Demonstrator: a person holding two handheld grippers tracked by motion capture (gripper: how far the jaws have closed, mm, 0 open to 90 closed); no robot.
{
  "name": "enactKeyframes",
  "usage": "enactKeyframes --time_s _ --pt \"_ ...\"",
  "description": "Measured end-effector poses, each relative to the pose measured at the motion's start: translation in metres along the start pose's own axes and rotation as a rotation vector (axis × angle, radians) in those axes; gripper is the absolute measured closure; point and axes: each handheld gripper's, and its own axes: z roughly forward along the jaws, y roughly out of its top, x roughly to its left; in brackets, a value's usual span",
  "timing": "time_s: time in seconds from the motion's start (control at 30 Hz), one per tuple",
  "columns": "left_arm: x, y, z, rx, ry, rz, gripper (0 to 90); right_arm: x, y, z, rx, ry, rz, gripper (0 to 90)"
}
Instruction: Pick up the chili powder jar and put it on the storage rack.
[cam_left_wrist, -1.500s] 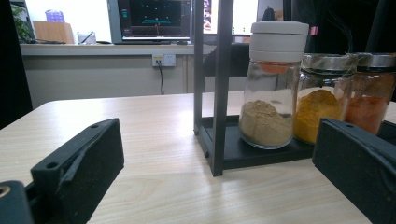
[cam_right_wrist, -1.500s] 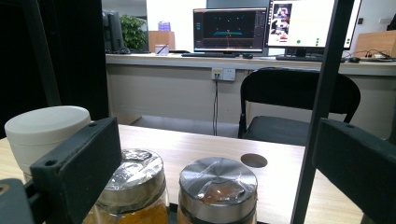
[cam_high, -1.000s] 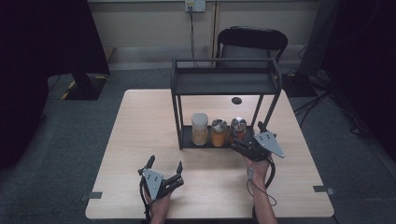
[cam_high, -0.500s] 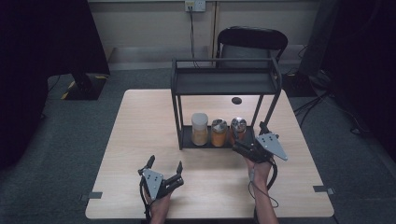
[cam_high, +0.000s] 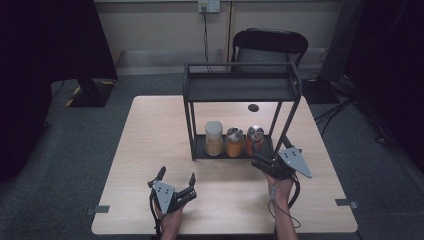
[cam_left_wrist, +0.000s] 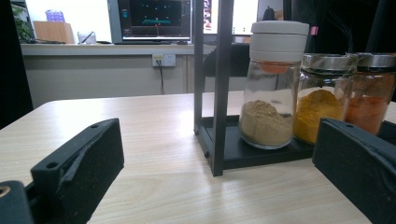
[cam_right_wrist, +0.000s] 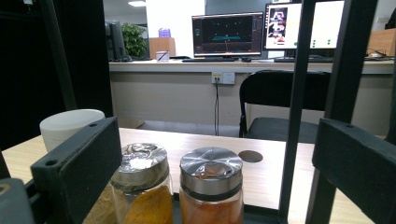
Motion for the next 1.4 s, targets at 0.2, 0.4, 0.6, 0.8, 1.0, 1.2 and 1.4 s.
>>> enactKeyframes --time_s 0.2,0.4,0.6,0.8,1.0,1.2,1.4 --pt "0.0 0.0 0.0 0.0 0.0 0.0 1.6 0.0 -0.002 -0.006 0.003 -0.005 0.005 0.4" --pt "0.0 0.0 0.0 0.0 0.0 0.0 1.6 0.0 -0.004 -0.012 0.002 -0.01 0.01 0.4" --pt "0.0 0.0 0.0 0.0 0.002 -0.001 1.5 0.0 -0.002 -0.018 0.002 -0.02 0.009 0.4" --pt "0.0 0.0 0.0 0.0 0.002 -0.001 1.6 0.002 -0.005 -0.025 0.0 -0.022 0.009 0.4" --pt "0.0 0.0 0.0 0.0 0.001 0.0 1.6 0.004 -0.009 -0.03 0.002 -0.026 0.014 0.5" --pt "0.0 0.0 0.0 -0.001 0.001 -0.001 1.6 0.005 -0.012 -0.034 0.001 -0.028 0.015 0.5" --pt "0.0 0.0 0.0 -0.001 0.001 -0.001 1.5 0.007 -0.015 -0.039 -0.002 -0.031 0.015 0.6"
